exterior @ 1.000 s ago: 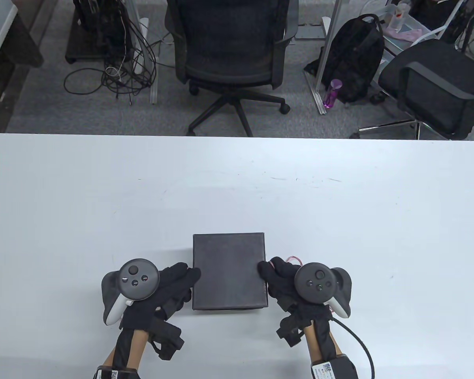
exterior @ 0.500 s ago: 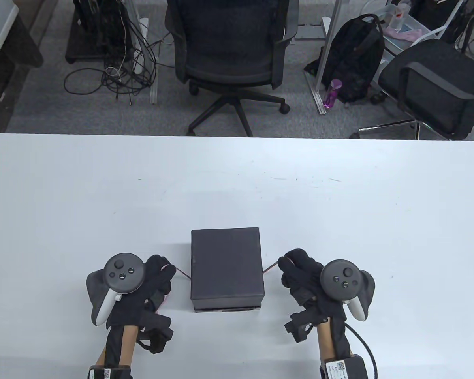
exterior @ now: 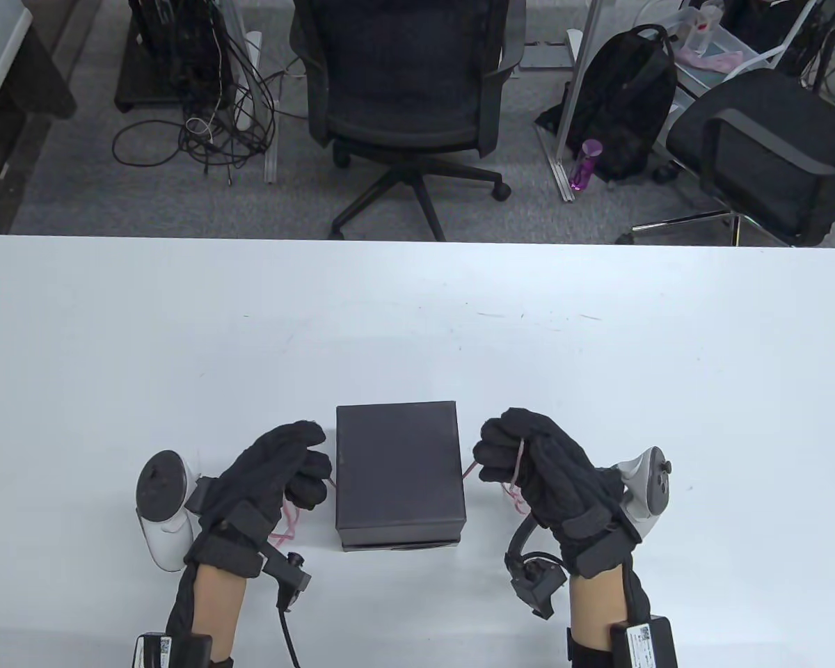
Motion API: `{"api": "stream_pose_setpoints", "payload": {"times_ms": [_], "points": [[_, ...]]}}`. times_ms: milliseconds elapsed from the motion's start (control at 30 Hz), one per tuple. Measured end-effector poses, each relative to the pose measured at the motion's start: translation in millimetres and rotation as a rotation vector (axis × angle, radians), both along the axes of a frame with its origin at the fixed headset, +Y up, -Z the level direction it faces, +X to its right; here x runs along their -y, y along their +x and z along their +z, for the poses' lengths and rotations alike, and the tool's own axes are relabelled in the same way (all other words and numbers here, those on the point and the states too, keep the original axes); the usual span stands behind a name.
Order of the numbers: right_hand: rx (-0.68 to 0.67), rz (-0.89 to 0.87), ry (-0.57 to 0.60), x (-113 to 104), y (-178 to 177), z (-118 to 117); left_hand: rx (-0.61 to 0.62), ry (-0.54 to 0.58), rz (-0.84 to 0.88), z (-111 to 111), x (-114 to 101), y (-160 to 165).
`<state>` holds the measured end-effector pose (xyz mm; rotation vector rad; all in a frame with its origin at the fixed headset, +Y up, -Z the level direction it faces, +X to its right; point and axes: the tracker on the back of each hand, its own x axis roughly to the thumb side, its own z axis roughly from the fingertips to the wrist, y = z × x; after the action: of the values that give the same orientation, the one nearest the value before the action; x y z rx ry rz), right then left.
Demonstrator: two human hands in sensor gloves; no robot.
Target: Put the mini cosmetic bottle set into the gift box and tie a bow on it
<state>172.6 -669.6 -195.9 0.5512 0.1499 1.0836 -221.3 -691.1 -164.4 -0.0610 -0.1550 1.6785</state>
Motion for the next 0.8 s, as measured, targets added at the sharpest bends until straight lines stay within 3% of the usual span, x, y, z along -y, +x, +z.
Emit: {"api": "stream_pose_setpoints", "payload": {"times_ms": [133,300,467,667,800], "points": [[0.062,0.079,0.081,-34,-6,-5,0.025,0.119,0.046,-3,-63,-4],[0.128,0.167,0.097,-56,-12,-6,-0.073,0.234,-0.009,1,-113,-7],[0.203,0.283,0.069,-55,-13,-5,-0.052,0.256,0.03,4,-118,-4],[0.287,0.086,0.193,-90,-14,5,-0.063,0.207,-0.071,2,-101,-1],[0.358,0.269,0.234,-95,-19,6,-0.071,0.27,-0.035,2,-112,6]]}}
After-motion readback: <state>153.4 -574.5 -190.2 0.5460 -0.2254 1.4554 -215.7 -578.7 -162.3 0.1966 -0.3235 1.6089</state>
